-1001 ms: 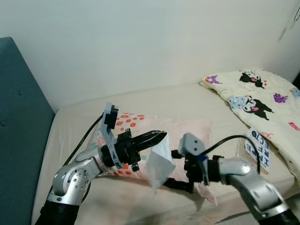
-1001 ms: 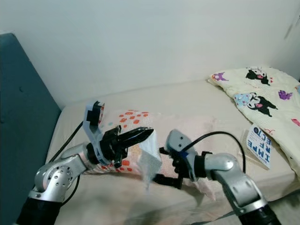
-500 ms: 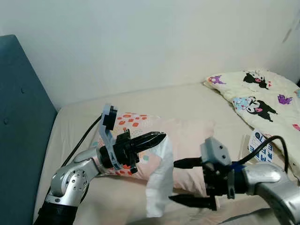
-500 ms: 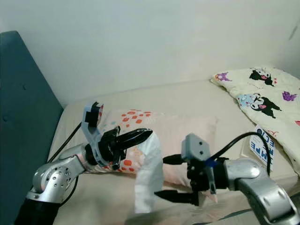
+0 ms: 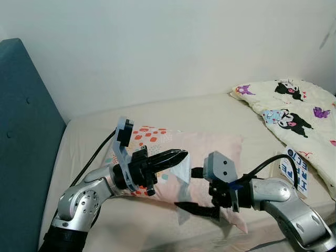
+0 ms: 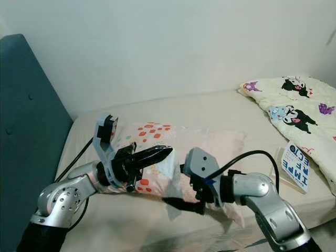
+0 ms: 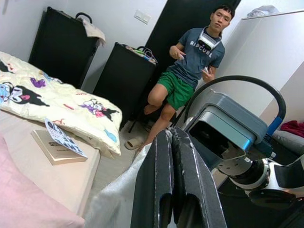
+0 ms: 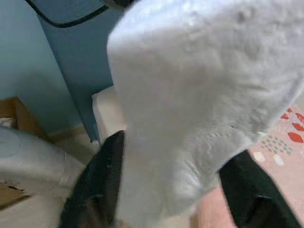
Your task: Clean up the room
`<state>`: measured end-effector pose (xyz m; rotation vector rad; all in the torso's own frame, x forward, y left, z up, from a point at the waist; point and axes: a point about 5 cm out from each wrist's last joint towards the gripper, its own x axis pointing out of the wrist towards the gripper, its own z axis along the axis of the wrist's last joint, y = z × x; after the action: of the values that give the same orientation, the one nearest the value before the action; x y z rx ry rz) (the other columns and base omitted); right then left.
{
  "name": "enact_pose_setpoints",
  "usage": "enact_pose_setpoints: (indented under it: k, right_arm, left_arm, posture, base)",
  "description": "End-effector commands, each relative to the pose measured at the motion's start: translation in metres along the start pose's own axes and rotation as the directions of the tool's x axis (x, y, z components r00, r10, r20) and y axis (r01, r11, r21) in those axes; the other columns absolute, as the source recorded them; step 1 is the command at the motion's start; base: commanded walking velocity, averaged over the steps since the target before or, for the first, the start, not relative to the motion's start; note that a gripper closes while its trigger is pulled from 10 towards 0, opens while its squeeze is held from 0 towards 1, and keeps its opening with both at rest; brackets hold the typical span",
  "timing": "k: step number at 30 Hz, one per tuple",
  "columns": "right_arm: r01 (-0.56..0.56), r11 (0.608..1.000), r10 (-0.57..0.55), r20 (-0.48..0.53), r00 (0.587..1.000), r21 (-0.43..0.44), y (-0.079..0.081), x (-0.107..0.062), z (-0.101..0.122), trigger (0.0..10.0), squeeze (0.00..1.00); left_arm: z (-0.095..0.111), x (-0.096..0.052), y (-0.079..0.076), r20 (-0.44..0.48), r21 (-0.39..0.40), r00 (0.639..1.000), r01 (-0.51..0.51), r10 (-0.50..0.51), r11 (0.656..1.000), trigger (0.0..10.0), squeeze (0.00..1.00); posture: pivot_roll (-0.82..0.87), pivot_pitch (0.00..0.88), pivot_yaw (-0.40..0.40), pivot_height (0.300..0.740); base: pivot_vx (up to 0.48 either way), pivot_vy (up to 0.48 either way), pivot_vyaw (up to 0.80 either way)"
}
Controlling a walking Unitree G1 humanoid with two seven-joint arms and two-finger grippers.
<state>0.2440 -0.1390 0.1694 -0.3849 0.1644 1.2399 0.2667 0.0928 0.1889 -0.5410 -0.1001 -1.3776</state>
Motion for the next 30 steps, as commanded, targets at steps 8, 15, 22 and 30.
enact_pose_setpoints:
  k: [8, 15, 22, 30]
  right_arm:
    - [-0.035, 0.999, 0.035, 0.016, 0.999, 0.013, 0.006, 0.003, 0.001, 0.0, 0.0]
    - [-0.036, 0.999, 0.036, 0.019, 0.999, 0.014, 0.006, 0.005, 0.0, 0.0, 0.0]
    - [0.069, 0.997, -0.071, 0.054, 0.996, 0.03, -0.004, 0.013, -0.004, 0.0, 0.0]
    - [0.221, 0.973, -0.228, 0.114, 0.967, 0.072, -0.019, 0.021, -0.005, 0.0, 0.0]
  left_arm:
    - [-0.002, 0.001, -0.004, 0.002, -0.008, 1.0, 0.025, -0.025, 1.0, 10.0, 0.0]
    - [-0.002, 0.002, -0.003, 0.007, -0.01, 1.0, 0.022, -0.022, 1.0, 10.0, 0.0]
    - [-0.009, -0.003, 0.009, 0.038, -0.073, 0.997, -0.065, 0.068, 0.995, 10.0, 1.0]
    - [-0.039, -0.024, 0.016, -0.068, -0.152, 0.988, -0.144, 0.135, 0.978, 10.0, 1.0]
  posture:
    - [-0.12, 0.043, 0.002, 0.731]
    - [-0.12, 0.044, 0.003, 0.731]
    - [-0.12, 0.045, 0.003, 0.731]
    - [-0.12, 0.042, 0.004, 0.731]
  base:
    - [0.0, 0.0, 0.0]
    - [0.0, 0.0, 0.0]
    - [0.0, 0.0, 0.0]
    - [0.0, 0.0, 0.0]
